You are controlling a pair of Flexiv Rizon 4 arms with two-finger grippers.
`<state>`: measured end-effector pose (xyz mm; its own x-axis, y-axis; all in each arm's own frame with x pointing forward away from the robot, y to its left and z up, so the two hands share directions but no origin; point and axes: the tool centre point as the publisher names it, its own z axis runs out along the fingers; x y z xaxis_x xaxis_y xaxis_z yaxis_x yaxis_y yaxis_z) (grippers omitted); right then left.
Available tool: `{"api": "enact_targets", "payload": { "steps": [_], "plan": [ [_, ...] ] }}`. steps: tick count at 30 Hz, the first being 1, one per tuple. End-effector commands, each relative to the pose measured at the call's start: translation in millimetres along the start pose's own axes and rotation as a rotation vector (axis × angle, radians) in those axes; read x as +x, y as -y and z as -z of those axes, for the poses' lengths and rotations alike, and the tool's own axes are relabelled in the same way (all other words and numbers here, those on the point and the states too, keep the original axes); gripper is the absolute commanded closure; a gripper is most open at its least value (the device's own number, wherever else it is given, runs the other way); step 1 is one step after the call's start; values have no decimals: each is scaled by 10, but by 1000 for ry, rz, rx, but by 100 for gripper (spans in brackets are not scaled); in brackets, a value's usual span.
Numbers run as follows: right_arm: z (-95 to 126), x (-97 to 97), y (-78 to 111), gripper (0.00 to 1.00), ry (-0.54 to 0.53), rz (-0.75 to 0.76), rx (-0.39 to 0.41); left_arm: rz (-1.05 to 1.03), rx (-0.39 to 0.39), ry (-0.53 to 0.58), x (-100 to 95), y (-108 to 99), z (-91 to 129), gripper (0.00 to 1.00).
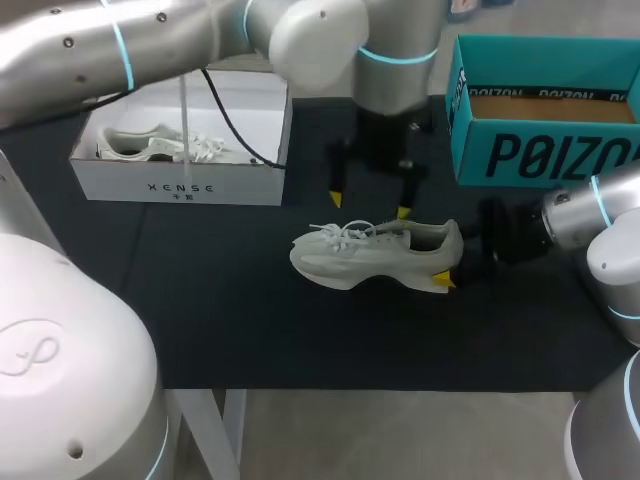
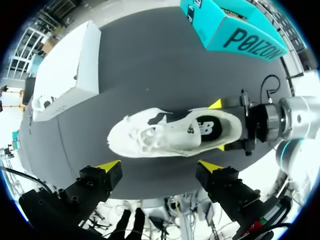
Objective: Take the shoe out of the shoebox, open the shoe tongue, remove and reinsert the insole, then place the shoe into the shoebox
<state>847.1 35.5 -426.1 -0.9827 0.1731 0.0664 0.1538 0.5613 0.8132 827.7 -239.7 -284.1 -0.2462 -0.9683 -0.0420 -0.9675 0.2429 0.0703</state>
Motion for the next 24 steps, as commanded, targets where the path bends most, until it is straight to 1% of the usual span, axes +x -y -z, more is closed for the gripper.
{"api": "enact_targets", "payload": {
  "steps": [1, 5, 11, 15, 20, 24],
  "plan": [
    [-16, -11, -5, 100, 1, -1, 1, -20, 10, 9, 209, 76, -237, 0],
    [-16, -11, -5, 100, 1, -1, 1, -49, 33, 3, 323, 145, -376, 0],
    [-16, -11, -5, 100, 1, -1, 1, -49, 62, 28, 392, 324, -514, 0],
    [-16, -11, -5, 100, 1, -1, 1, -51, 55, 45, 429, 431, -618, 0],
    [-16, -11, -5, 100, 1, -1, 1, -69, 68, 94, 465, 465, -662, 0],
    [-16, -11, -5, 100, 1, -1, 1, -73, 56, 105, 424, 458, -713, 0]
  ]
}}
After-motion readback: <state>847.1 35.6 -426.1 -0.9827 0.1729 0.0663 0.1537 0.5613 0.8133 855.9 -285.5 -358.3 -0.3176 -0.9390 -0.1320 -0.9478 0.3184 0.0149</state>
